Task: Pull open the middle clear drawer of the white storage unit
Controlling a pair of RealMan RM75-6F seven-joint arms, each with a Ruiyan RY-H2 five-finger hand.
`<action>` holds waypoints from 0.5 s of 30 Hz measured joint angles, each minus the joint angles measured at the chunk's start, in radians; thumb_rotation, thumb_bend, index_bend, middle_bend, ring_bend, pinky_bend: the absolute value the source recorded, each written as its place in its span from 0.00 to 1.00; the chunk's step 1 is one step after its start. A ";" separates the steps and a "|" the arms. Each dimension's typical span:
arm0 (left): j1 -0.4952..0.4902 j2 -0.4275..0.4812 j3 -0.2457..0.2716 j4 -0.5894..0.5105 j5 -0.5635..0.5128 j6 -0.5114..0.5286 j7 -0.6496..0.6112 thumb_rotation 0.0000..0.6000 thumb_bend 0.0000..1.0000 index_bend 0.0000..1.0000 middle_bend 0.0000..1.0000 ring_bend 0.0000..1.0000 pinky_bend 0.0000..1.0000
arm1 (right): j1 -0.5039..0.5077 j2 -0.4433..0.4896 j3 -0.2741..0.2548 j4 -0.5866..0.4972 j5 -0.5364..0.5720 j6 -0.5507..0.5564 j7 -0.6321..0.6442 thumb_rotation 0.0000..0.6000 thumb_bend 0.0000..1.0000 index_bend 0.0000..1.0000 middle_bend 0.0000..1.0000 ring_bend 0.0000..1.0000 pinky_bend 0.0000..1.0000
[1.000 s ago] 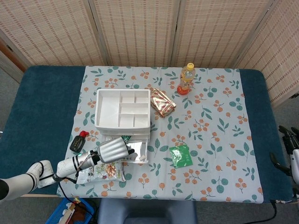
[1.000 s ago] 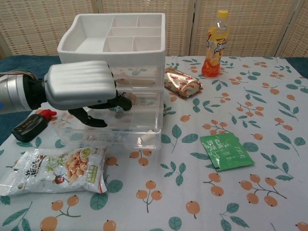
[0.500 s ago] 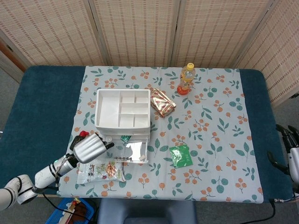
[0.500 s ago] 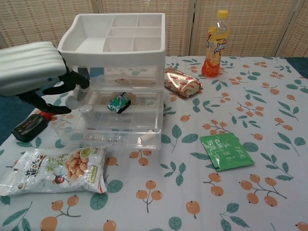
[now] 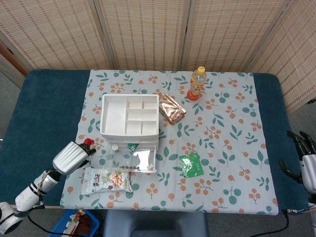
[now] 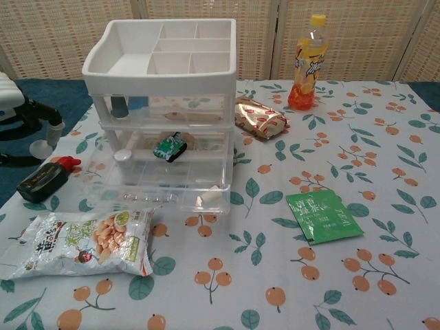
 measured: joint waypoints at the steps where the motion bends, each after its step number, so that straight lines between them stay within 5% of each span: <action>1: 0.006 -0.001 0.000 0.005 -0.010 -0.011 -0.008 1.00 0.24 0.55 0.89 0.95 1.00 | 0.000 0.000 0.000 0.000 0.000 0.000 0.000 1.00 0.34 0.08 0.21 0.14 0.21; 15: 0.030 -0.061 0.013 0.038 -0.067 -0.177 -0.109 1.00 0.24 0.55 0.88 0.95 1.00 | -0.002 0.002 -0.003 -0.001 0.007 0.000 0.000 1.00 0.34 0.08 0.21 0.14 0.21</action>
